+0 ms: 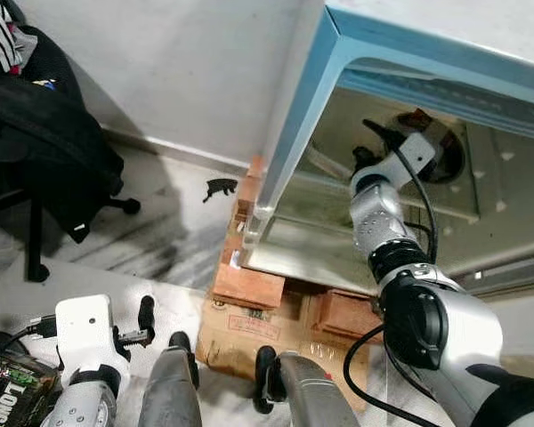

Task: Restocking fridge

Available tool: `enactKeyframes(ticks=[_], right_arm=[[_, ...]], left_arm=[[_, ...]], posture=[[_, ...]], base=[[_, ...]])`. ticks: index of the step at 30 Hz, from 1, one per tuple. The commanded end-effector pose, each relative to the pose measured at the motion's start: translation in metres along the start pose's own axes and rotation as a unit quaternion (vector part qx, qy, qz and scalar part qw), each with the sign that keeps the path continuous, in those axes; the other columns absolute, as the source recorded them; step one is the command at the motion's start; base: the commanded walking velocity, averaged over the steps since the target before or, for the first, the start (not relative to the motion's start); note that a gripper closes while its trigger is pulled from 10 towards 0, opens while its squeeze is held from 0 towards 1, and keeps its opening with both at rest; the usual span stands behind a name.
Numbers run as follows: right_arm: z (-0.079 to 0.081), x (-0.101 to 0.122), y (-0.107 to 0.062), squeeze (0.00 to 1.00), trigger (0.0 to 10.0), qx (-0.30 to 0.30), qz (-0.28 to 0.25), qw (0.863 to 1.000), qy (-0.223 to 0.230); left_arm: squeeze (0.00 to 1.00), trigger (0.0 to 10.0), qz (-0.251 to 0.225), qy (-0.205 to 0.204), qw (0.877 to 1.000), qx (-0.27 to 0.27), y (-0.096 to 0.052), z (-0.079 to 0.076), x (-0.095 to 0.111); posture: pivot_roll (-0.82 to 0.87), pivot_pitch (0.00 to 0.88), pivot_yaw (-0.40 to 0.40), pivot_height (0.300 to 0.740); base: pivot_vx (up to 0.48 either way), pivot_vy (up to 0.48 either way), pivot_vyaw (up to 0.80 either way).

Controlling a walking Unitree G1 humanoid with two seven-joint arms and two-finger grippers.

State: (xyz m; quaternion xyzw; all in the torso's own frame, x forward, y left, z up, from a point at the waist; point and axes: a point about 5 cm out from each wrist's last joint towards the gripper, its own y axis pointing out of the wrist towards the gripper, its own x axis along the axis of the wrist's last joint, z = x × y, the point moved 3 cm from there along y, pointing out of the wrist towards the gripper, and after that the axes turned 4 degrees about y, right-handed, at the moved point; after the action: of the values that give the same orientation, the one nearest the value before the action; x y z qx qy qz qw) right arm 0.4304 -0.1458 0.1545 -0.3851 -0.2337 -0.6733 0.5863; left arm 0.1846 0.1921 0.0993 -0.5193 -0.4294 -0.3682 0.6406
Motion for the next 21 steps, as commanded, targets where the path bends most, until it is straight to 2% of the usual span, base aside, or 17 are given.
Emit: enactKeyframes(ticks=[1, 6, 12, 21], right_arm=[[0.001, -0.003, 0.000, 1.00, 10.0, 0.012, 0.004, 0.999, -0.031], [0.003, 0.003, 0.001, 1.00, 10.0, 0.028, -0.009, 0.998, -0.062], [-0.008, 0.013, 0.004, 1.00, 10.0, 0.026, -0.014, 0.999, -0.043], [-0.016, 0.029, 0.007, 1.00, 10.0, 0.059, -0.030, 0.996, -0.066]], left_arm=[[0.00, 10.0, 0.018, 0.005, 1.000, 0.007, 0.000, 0.002, -0.007], [0.00, 10.0, 0.009, 0.002, 1.000, 0.006, 0.010, -0.001, -0.003], [0.00, 10.0, 0.002, 0.001, 1.000, 0.004, 0.020, -0.003, -0.001], [0.00, 10.0, -0.011, 0.005, 1.000, 0.000, 0.038, -0.004, 0.004]], posture=[[0.18, 0.343, -0.153, 0.740], [0.16, 0.316, -0.151, 0.740], [0.16, 0.290, -0.144, 0.740], [0.13, 0.235, -0.125, 0.740]], base=[[0.000, 0.000, 0.00], [0.000, 0.000, 0.00], [0.000, 0.000, 0.00], [0.000, 0.000, 0.00]])
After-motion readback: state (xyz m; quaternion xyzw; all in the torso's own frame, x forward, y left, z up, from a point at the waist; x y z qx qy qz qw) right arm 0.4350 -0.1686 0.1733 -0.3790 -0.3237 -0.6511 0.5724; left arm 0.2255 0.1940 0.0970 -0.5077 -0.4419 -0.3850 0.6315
